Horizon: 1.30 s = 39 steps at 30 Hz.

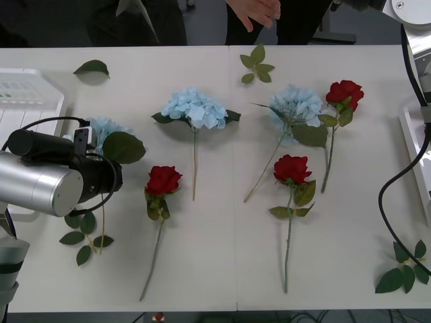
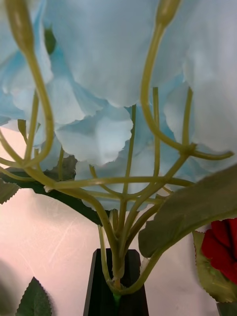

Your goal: Place the red flowers into the right box and the blue flowers into the left box. If a person shows an open palm, hand one flower to the person first, then continue sorting.

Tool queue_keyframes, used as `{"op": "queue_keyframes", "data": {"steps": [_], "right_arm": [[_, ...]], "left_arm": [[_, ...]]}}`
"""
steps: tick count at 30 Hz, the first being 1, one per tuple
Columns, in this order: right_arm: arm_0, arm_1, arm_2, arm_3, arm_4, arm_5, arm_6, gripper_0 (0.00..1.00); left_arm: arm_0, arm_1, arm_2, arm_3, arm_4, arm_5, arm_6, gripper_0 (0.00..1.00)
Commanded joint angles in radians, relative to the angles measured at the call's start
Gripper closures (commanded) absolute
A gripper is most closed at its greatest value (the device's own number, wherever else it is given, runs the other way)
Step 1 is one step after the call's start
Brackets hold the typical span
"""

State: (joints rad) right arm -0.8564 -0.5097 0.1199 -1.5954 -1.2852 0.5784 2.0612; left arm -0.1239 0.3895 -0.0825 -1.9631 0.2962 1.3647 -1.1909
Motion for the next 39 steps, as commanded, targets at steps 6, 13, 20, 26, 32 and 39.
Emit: {"op": "queue_keyframes", "data": {"steps": [6,13,20,26,32,39], "right_arm": [[-0.039,0.036,-0.002,-0.015,-0.094,-0.015,0.168,1.00],[-0.039,0.046,-0.002,-0.015,-0.092,-0.015,0.177,1.00],[-0.039,0.046,0.003,-0.015,-0.086,-0.015,0.192,0.45],[-0.039,0.046,0.003,-0.015,-0.089,-0.015,0.208,0.00],[-0.039,0.046,0.003,-0.017,-0.140,-0.018,0.234,0.00],[-0.039,0.045,0.000,-0.020,-0.186,-0.023,0.266,0.00]], "left_arm": [[-0.011,0.015,-0.003,-0.030,0.001,-0.007,-0.021,1.00],[-0.010,0.014,-0.002,-0.028,0.001,-0.007,-0.023,1.00],[-0.010,0.014,-0.003,-0.028,0.003,-0.007,-0.023,1.00],[-0.010,0.014,-0.003,-0.030,0.003,-0.007,-0.023,1.00],[-0.010,0.014,-0.003,-0.030,0.004,-0.007,-0.023,1.00],[-0.010,0.014,-0.003,-0.028,0.004,-0.009,-0.021,1.00]]}}
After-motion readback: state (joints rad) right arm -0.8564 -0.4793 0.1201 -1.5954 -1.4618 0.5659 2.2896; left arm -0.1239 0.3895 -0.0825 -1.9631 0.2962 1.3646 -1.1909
